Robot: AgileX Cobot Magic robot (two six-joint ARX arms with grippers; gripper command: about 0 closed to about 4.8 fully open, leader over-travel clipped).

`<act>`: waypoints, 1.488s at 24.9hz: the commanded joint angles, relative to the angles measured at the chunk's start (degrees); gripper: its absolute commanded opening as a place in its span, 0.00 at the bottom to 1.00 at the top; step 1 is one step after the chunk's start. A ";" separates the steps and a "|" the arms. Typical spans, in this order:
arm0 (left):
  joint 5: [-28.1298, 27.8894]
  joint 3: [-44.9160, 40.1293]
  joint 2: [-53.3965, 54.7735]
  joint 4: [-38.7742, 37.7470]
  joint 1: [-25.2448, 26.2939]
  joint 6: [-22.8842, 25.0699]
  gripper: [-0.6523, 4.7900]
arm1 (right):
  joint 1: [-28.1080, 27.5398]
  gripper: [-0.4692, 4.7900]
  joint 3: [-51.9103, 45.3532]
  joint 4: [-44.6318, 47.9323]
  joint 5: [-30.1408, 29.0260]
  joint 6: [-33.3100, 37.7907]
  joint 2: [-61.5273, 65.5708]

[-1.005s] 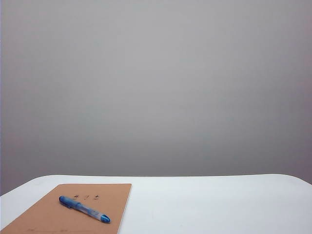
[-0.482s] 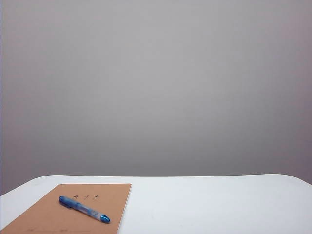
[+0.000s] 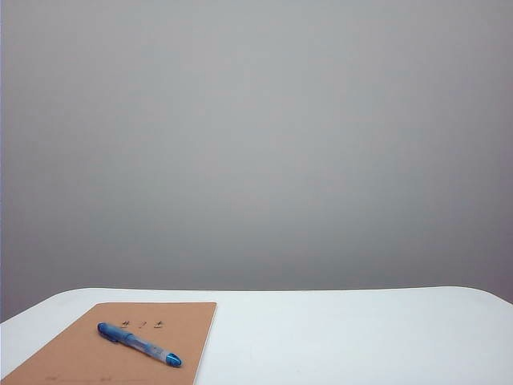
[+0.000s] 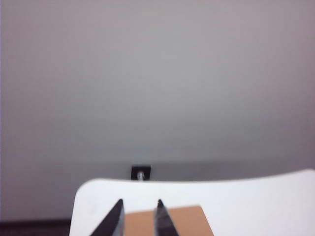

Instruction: Pick up a pen on the table and place it on the notebook.

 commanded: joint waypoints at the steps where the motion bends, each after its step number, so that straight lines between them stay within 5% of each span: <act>1: -0.90 -3.52 -3.76 2.23 -0.02 -0.77 0.27 | -0.02 0.09 -5.35 5.66 1.22 2.38 -4.94; 11: -3.89 -14.88 -15.45 8.46 -0.04 -5.22 0.24 | 0.00 0.09 -18.29 3.85 3.50 6.40 -15.41; 18: -5.46 -16.94 -18.78 2.80 -0.02 -1.05 0.20 | 0.00 0.09 -20.90 -4.31 4.57 2.23 -18.75; 19: -5.38 -17.49 -18.78 3.02 -0.02 -0.72 0.10 | 0.04 0.09 -21.22 -4.81 4.59 1.99 -18.73; 37: -4.81 -27.58 -18.78 3.30 -0.02 3.37 0.11 | -0.15 0.09 -21.90 -22.86 6.12 -1.36 -18.62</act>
